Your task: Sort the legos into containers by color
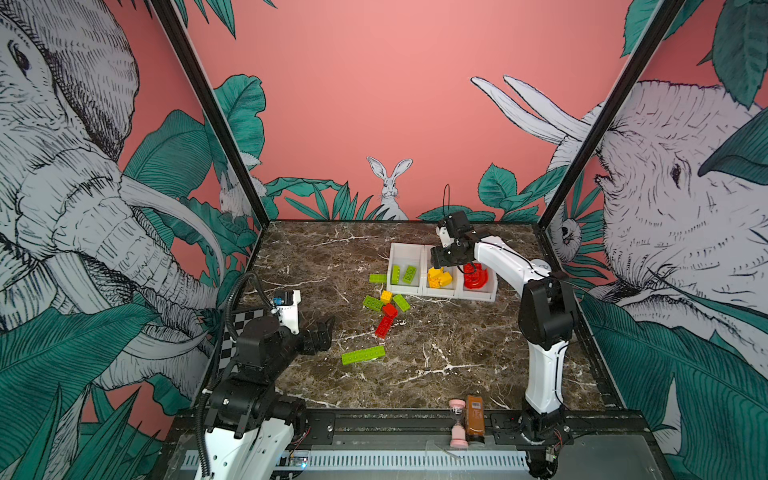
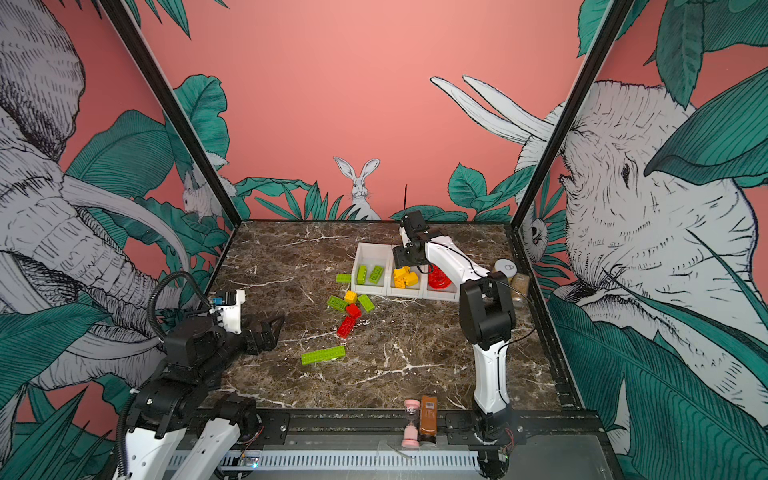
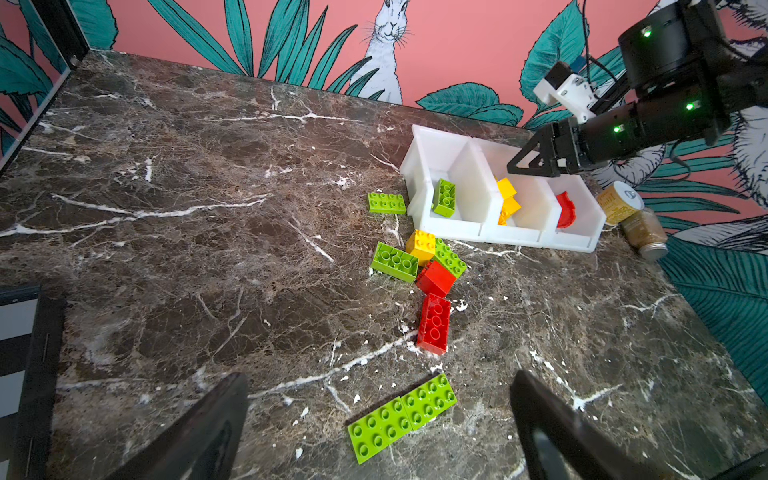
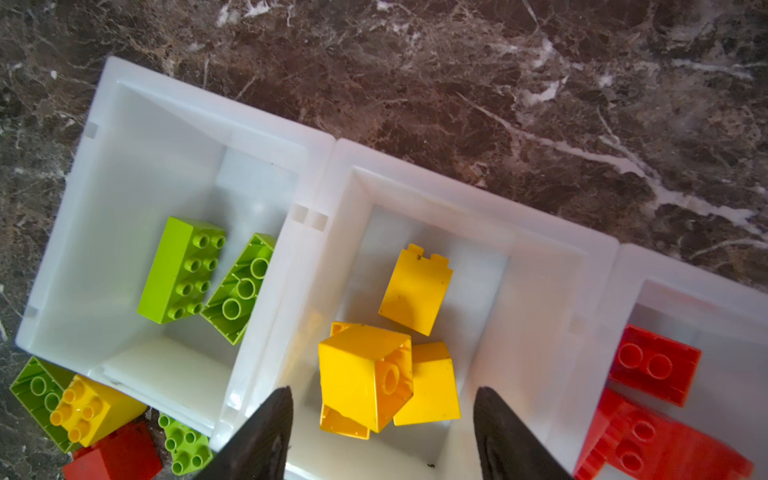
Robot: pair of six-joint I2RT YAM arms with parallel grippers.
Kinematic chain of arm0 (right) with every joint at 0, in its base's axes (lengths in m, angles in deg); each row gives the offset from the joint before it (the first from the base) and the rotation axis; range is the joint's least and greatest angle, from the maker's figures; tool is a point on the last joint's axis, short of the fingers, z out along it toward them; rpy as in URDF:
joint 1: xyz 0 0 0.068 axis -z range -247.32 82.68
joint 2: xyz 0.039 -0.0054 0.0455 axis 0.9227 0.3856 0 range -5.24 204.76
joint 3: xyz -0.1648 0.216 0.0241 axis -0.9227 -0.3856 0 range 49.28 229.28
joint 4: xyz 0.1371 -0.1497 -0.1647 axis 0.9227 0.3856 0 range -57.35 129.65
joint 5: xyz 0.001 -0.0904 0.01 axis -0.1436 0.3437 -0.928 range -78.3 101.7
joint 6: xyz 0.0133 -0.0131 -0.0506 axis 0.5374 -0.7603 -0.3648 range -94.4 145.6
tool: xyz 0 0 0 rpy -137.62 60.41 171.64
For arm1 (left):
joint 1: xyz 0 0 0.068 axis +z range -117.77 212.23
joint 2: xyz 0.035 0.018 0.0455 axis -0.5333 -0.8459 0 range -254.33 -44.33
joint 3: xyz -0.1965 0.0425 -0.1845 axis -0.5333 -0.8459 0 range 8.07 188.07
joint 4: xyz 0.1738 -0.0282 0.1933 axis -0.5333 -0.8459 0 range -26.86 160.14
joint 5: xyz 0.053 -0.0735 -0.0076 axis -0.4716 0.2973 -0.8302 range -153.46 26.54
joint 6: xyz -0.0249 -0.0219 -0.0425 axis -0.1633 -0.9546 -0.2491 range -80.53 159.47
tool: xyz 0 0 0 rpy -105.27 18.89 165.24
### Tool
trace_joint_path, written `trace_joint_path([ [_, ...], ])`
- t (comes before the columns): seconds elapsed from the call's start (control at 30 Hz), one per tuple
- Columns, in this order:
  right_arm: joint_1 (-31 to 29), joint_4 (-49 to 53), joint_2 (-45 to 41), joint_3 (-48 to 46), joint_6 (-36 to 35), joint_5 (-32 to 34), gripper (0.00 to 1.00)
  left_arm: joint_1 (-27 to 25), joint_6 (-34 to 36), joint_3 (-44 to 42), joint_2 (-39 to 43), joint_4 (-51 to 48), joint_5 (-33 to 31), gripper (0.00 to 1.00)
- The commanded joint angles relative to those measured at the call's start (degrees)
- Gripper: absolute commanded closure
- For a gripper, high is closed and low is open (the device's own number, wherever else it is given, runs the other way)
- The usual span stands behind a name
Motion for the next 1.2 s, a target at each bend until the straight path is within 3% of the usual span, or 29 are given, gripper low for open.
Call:
trace_joint_path([
  [0.0,-0.35,0.83,-6.63,-0.97,-0.64,-0.23,0.32,-0.23,0.18,0.87,-0.39,-0.72,0.00,0.01],
  [0.13,-3.92,-0.08,-14.19,-6.55,0.96,-0.45,0.31,-0.23,0.16,0.82,-0.48,-0.60,0.24,0.01],
  [0.3,-13.99,-7.05,-23.30,-20.28,10.00,1.52,0.30,-0.24,-0.24,0.64,-1.16,-0.30,0.04,0.01],
  [0.47,-22.47,-14.50,-25.95,-30.48,15.81,3.00,0.29,-0.24,-0.30,0.56,-1.74,-0.02,0.72,0.01],
  [0.77,-27.02,-9.92,-13.78,-20.57,5.59,4.76,0.33,-0.24,-0.03,0.80,-1.28,-0.54,0.44,0.01],
  [1.17,-27.14,-6.39,-3.18,-11.99,2.65,4.99,0.41,-0.23,0.14,0.81,-1.18,-0.67,0.61,0.01],
])
